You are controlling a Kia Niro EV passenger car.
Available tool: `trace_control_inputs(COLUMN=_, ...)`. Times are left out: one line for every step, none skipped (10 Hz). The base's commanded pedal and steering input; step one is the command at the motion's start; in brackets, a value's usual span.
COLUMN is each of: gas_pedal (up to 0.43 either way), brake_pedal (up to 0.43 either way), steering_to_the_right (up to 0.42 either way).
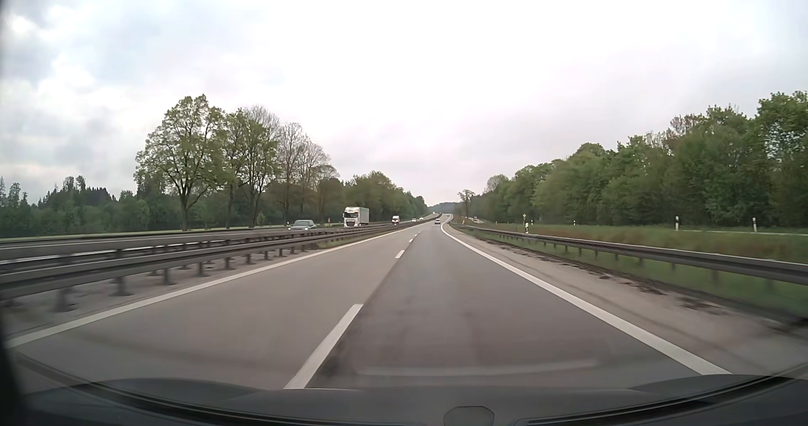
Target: Follow the waypoints while adhering to traffic rules and regulations
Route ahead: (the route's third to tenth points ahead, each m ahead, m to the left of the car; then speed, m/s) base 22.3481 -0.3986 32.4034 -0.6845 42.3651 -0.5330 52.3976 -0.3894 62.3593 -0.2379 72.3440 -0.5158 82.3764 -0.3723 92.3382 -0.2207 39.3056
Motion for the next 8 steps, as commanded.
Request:
trace_control_inputs(gas_pedal=0.469, brake_pedal=0.0, steering_to_the_right=-0.002)
trace_control_inputs(gas_pedal=0.469, brake_pedal=0.0, steering_to_the_right=-0.002)
trace_control_inputs(gas_pedal=0.469, brake_pedal=0.0, steering_to_the_right=-0.003)
trace_control_inputs(gas_pedal=0.469, brake_pedal=0.0, steering_to_the_right=-0.002)
trace_control_inputs(gas_pedal=0.469, brake_pedal=0.0, steering_to_the_right=-0.003)
trace_control_inputs(gas_pedal=0.461, brake_pedal=0.0, steering_to_the_right=-0.002)
trace_control_inputs(gas_pedal=0.461, brake_pedal=0.0, steering_to_the_right=-0.003)
trace_control_inputs(gas_pedal=0.461, brake_pedal=0.0, steering_to_the_right=-0.003)
